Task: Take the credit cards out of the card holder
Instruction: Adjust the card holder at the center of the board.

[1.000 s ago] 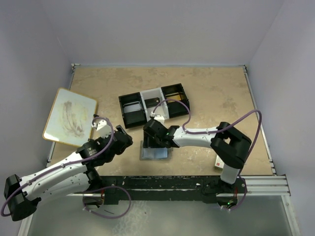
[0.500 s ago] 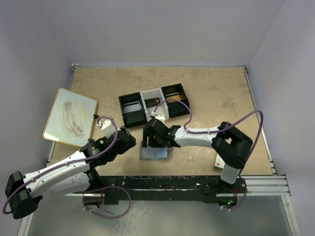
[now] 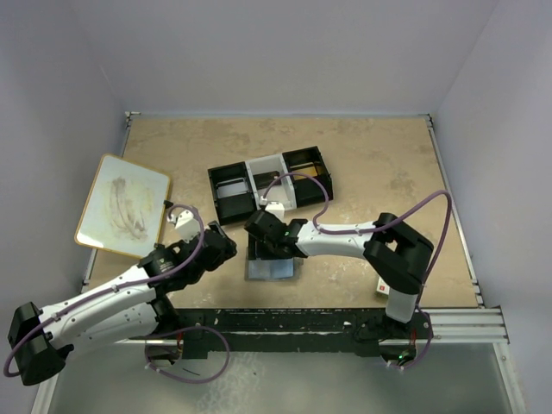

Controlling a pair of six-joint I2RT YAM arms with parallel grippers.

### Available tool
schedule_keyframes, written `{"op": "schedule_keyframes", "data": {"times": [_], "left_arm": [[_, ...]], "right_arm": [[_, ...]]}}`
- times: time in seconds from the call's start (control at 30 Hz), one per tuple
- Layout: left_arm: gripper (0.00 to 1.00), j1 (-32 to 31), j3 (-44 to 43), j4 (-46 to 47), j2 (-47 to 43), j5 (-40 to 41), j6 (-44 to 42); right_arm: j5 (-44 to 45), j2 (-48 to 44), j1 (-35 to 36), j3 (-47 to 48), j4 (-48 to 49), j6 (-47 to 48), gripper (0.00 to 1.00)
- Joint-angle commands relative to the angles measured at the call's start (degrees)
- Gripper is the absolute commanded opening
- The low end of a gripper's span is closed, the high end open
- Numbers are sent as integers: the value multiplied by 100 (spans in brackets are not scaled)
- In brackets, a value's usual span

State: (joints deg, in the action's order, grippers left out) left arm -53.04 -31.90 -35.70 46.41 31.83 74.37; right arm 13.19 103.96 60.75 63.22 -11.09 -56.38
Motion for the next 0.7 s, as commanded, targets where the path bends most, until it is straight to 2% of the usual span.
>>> {"op": "schedule_keyframes", "data": {"times": [0.0, 0.1, 0.3, 0.5, 0.67], "left_arm": [[67, -18, -79, -234, -255, 367, 135], [67, -16, -80, -293, -343, 402, 144], [67, -17, -101, -314, -307, 376, 160], [66, -22, -134, -305, -270, 394, 153], [66, -17, -123, -271, -226, 364, 135]], "right_arm": [[482, 483, 56, -4, -611, -63, 62], [537, 542, 77, 100, -716, -58, 62], [576, 683, 112, 245, -835, -20, 69], [566, 711, 139, 225, -811, -30, 64], [-261, 399, 101, -228, 6, 38, 62]]}}
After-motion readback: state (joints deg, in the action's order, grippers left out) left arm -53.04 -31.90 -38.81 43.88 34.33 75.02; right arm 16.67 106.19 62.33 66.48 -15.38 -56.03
